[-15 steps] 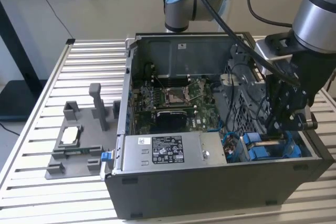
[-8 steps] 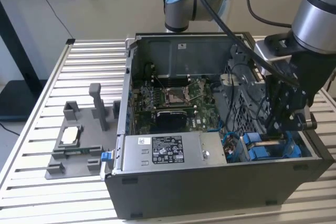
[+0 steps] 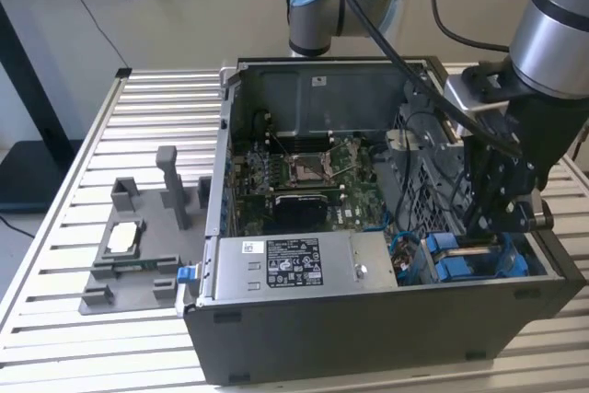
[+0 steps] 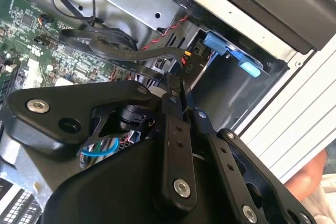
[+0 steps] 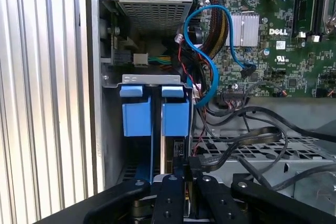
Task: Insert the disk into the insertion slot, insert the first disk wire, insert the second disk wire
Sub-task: 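Insert the second disk wire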
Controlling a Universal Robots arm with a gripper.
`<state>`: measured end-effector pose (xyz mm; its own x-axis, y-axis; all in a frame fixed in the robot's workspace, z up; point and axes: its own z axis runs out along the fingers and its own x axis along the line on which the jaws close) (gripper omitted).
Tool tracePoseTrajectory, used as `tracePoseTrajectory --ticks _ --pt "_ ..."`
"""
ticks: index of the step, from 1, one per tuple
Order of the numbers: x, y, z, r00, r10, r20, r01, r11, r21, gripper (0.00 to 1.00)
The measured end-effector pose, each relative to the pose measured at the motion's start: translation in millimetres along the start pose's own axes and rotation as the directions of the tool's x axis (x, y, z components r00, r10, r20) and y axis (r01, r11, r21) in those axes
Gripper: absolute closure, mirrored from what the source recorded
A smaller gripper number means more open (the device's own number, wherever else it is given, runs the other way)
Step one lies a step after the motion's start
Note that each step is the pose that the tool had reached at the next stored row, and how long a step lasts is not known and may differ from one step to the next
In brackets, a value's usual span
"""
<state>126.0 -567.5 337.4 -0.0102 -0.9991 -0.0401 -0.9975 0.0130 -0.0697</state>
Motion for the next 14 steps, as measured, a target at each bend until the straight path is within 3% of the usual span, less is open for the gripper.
tracePoseTrajectory --ticks 14 --pt "0.1 0.2 4.1 1.0000 0.000 0.0031 0.000 1.0000 0.0011 0.83"
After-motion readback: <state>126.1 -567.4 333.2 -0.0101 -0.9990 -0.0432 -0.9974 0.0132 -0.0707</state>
